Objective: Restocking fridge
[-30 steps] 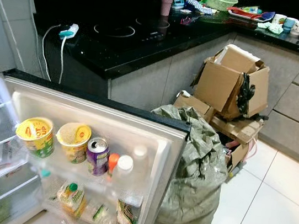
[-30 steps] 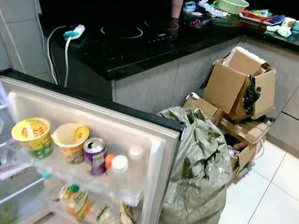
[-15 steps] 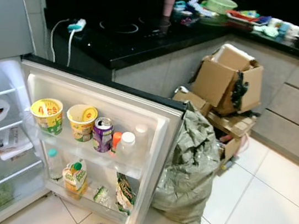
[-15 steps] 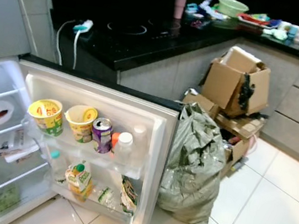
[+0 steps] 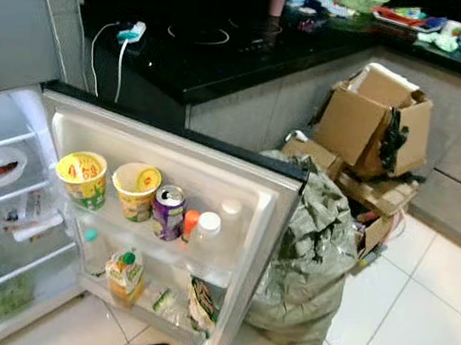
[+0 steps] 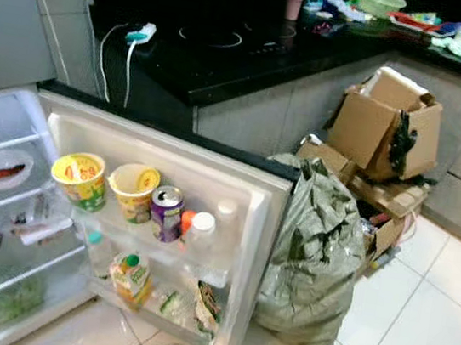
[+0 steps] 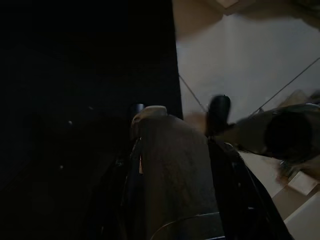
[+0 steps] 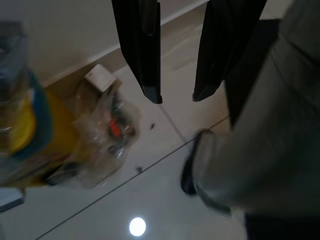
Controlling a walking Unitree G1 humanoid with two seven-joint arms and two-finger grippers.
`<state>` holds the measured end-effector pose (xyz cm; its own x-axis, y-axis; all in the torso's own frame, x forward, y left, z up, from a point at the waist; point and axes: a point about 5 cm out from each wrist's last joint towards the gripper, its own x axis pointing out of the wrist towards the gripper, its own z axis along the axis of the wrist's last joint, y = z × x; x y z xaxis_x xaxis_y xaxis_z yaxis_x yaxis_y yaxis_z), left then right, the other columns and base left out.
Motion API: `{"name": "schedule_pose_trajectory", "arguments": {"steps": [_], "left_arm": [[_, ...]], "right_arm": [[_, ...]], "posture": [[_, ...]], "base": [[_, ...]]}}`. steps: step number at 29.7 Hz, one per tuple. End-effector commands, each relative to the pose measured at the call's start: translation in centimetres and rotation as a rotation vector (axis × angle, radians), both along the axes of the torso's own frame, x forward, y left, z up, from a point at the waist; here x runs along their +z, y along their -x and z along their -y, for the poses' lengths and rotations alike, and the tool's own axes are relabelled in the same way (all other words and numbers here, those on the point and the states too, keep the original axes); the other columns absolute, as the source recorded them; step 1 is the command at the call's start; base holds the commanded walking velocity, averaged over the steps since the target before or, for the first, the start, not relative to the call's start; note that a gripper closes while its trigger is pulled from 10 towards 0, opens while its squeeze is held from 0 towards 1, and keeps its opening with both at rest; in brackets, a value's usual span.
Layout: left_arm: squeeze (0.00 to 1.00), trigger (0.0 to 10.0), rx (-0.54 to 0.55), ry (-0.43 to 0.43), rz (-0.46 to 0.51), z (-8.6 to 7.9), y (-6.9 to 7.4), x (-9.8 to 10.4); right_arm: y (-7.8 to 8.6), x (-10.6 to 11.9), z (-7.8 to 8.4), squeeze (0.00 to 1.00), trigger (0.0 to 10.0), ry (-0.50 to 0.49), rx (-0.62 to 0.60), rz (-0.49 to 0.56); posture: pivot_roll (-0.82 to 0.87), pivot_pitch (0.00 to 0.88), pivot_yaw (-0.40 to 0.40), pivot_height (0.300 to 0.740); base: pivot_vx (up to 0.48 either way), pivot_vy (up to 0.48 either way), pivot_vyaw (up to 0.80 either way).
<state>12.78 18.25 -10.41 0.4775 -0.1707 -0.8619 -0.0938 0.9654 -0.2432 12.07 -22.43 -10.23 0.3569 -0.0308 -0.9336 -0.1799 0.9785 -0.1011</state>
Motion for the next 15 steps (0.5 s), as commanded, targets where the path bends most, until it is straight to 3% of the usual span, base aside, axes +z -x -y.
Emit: {"name": "schedule_pose_trajectory", "arguments": {"steps": [1, 2, 5, 9, 15], "left_arm": [[0.00, 10.0, 0.010, 0.007, -0.031, 0.1, 0.8, -0.3], [0.00, 10.0, 0.010, 0.007, -0.031, 0.1, 0.8, -0.3], [0.00, 10.0, 0.014, 0.008, -0.029, 0.1, 0.8, -0.3], [0.00, 10.0, 0.016, 0.010, -0.028, 0.0, 0.8, -0.3], [0.00, 10.0, 0.018, 0.008, -0.030, 0.0, 0.8, -0.3]], "right_arm": [[-1.1, 0.6, 1.2, 0.00, 10.0, 0.028, -0.050, 0.059], [-1.1, 0.6, 1.2, 0.00, 10.0, 0.028, -0.050, 0.059], [-4.8, 2.8, 3.3, 0.00, 10.0, 0.020, -0.153, 0.248], [-6.7, 4.1, 3.9, 0.00, 10.0, -0.016, -0.194, 0.345], [-11.9, 8.0, 4.4, 0.00, 10.0, -0.249, -0.330, 0.635]], "posture": [[-0.04, 0.000, -0.007, 0.740], [-0.04, 0.000, -0.007, 0.740], [-0.04, 0.000, -0.005, 0.740], [-0.04, 0.000, -0.005, 0.740], [-0.04, 0.000, -0.008, 0.740]], "base": [[0.000, 0.000, 0.00], [0.000, 0.000, 0.00], [0.000, 0.000, 0.00], [0.000, 0.000, 0.00], [0.000, 0.000, 0.00]]}}
